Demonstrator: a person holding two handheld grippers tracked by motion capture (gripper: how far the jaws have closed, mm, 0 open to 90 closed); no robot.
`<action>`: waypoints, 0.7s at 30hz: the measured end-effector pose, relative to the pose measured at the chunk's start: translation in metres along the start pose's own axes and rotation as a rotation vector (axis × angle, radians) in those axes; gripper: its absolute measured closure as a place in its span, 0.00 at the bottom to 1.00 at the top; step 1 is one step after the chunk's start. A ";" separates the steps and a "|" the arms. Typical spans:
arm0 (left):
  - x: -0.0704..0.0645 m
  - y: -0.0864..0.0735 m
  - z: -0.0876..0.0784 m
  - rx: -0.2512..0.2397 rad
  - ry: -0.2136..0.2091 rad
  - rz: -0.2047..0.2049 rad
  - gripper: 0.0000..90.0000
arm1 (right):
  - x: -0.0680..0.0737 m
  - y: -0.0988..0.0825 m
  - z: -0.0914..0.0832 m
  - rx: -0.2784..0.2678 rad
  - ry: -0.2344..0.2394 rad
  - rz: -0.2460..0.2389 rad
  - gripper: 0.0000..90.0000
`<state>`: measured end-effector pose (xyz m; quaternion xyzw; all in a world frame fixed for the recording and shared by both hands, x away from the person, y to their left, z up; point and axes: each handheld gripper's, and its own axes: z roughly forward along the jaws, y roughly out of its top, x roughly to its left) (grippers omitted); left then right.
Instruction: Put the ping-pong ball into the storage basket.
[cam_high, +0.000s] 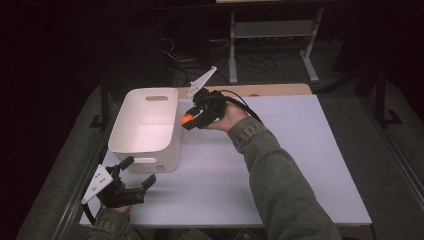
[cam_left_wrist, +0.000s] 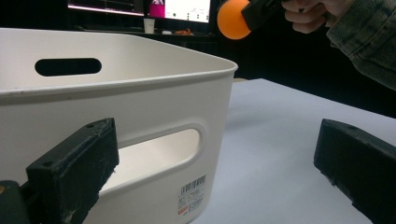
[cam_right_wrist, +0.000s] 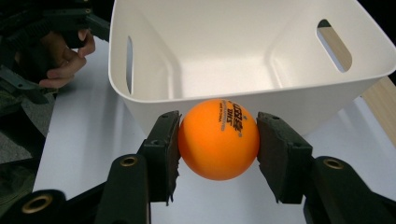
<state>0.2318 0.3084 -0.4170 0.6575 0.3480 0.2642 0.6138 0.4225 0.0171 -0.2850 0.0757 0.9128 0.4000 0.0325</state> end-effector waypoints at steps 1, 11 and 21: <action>0.000 0.000 0.000 0.000 0.000 0.000 0.00 | 0.000 0.001 0.000 0.000 -0.001 0.001 0.56; 0.001 0.000 0.000 -0.006 0.002 -0.005 0.00 | -0.001 0.014 0.002 -0.020 0.008 -0.003 0.56; 0.001 0.000 0.001 0.000 -0.005 -0.003 0.00 | -0.001 0.023 0.000 -0.040 0.003 -0.017 0.56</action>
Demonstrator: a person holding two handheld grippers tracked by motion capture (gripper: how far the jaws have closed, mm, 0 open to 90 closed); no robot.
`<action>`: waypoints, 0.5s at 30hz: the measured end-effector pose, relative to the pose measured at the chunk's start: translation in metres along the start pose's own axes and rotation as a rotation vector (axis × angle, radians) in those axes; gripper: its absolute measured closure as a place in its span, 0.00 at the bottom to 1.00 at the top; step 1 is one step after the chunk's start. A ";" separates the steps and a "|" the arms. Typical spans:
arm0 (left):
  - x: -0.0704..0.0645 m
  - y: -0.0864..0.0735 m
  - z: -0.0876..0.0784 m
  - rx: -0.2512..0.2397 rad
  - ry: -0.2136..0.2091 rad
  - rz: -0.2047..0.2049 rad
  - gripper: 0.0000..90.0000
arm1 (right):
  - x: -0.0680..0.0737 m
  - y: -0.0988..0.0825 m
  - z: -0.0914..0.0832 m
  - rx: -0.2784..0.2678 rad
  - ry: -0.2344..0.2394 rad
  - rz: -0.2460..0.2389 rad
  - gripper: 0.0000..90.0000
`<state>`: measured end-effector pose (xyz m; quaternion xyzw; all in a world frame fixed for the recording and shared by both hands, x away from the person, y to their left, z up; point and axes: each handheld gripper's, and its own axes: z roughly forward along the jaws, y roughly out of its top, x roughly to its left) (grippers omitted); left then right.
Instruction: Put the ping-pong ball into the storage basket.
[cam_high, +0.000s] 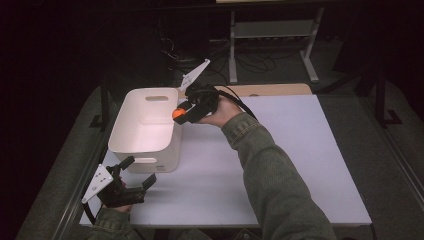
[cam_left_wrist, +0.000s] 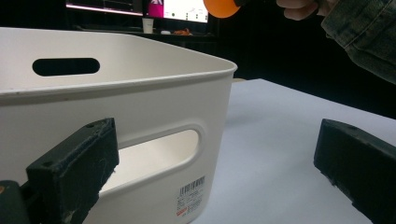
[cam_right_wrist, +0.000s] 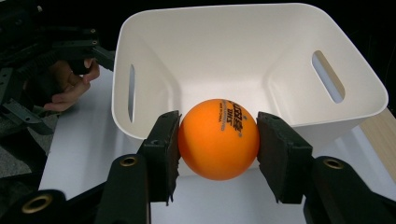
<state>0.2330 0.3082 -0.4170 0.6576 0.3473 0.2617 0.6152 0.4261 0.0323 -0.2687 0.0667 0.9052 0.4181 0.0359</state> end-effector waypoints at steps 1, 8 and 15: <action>0.000 0.000 0.000 0.001 0.000 0.001 0.00 | 0.000 0.000 0.000 -0.001 0.000 0.000 0.56; 0.000 0.000 0.000 0.001 -0.001 0.001 0.00 | 0.000 0.006 -0.001 -0.008 -0.007 0.002 0.56; 0.000 0.000 0.001 0.000 -0.002 -0.001 0.00 | 0.000 0.013 0.002 -0.020 -0.006 -0.004 0.56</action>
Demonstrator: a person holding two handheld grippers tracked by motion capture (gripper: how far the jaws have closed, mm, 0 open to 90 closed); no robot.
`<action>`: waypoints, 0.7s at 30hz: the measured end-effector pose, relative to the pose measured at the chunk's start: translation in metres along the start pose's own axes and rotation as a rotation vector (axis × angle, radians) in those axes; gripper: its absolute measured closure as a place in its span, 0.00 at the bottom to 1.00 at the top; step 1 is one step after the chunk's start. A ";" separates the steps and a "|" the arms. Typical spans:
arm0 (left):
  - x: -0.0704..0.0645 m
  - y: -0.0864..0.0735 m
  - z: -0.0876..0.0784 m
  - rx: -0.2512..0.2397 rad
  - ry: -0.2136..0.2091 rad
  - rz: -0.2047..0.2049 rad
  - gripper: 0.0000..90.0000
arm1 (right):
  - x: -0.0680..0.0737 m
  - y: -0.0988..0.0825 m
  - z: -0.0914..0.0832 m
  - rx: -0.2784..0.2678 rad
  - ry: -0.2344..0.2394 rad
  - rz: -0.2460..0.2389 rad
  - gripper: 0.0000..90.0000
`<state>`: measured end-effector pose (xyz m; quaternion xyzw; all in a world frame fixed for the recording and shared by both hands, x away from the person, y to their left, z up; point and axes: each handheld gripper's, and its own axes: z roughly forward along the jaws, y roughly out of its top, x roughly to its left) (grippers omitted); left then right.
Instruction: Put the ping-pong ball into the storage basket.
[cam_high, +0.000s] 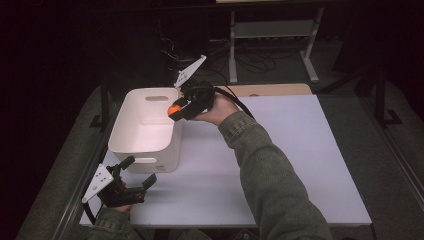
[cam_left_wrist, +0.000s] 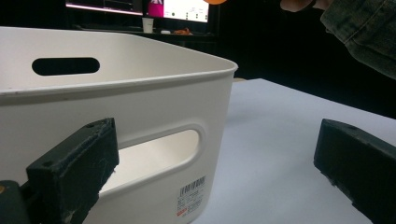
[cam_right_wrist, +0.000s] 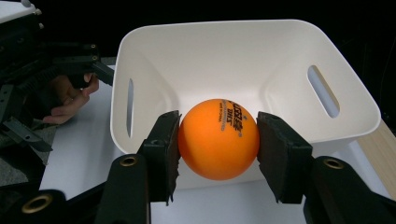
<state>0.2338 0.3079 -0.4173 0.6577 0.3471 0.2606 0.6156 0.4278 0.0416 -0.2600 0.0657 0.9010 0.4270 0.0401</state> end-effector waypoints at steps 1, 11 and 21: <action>0.000 0.000 0.000 0.000 -0.001 0.000 0.00 | 0.000 0.001 0.001 0.001 0.002 -0.001 0.56; 0.000 0.000 -0.001 -0.004 0.001 -0.003 0.00 | 0.002 0.011 0.011 0.004 0.018 -0.013 0.56; 0.000 0.000 -0.001 -0.005 0.001 -0.005 0.00 | 0.004 0.015 0.023 0.007 0.039 -0.016 0.56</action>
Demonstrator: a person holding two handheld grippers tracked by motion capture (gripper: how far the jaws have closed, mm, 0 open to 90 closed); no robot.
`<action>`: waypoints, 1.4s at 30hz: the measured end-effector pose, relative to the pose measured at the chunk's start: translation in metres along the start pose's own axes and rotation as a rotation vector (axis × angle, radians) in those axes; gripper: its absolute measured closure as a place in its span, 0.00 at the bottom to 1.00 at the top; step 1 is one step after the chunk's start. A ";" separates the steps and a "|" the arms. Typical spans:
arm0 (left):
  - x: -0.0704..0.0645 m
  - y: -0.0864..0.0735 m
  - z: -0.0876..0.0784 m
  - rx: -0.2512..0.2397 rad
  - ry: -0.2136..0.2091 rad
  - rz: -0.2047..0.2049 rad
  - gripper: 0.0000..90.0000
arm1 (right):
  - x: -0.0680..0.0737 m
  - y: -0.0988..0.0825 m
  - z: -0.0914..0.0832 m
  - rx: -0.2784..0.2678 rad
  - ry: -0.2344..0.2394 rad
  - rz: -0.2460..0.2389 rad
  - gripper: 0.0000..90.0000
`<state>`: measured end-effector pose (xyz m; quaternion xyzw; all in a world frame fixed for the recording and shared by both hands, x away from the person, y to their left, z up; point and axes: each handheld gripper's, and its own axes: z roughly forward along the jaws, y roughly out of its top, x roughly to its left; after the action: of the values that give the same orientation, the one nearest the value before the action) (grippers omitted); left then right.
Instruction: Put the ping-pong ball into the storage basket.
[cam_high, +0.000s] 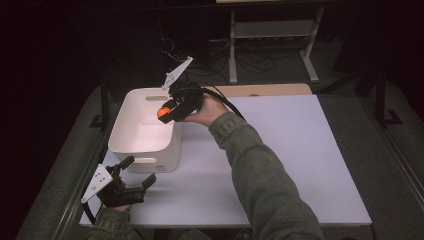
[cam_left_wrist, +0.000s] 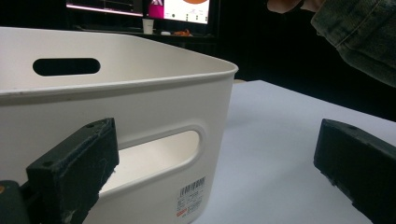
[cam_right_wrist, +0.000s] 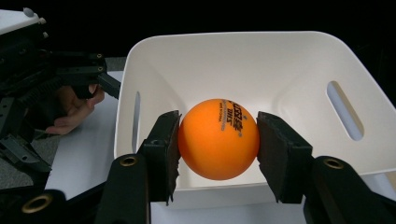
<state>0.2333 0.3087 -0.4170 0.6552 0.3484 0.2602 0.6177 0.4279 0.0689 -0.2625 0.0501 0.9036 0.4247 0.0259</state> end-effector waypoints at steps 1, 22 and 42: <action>0.000 0.000 0.000 0.000 0.000 0.000 0.00 | 0.000 0.000 0.001 0.004 0.002 0.000 0.56; 0.001 0.000 -0.001 -0.004 0.000 -0.005 0.00 | 0.002 -0.002 0.025 0.039 0.034 -0.005 0.56; 0.001 0.000 -0.001 -0.002 -0.001 -0.005 0.00 | 0.001 -0.008 0.043 0.047 0.057 0.015 0.56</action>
<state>0.2337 0.3101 -0.4168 0.6540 0.3495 0.2587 0.6190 0.4298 0.0970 -0.2955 0.0452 0.9133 0.4047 -0.0041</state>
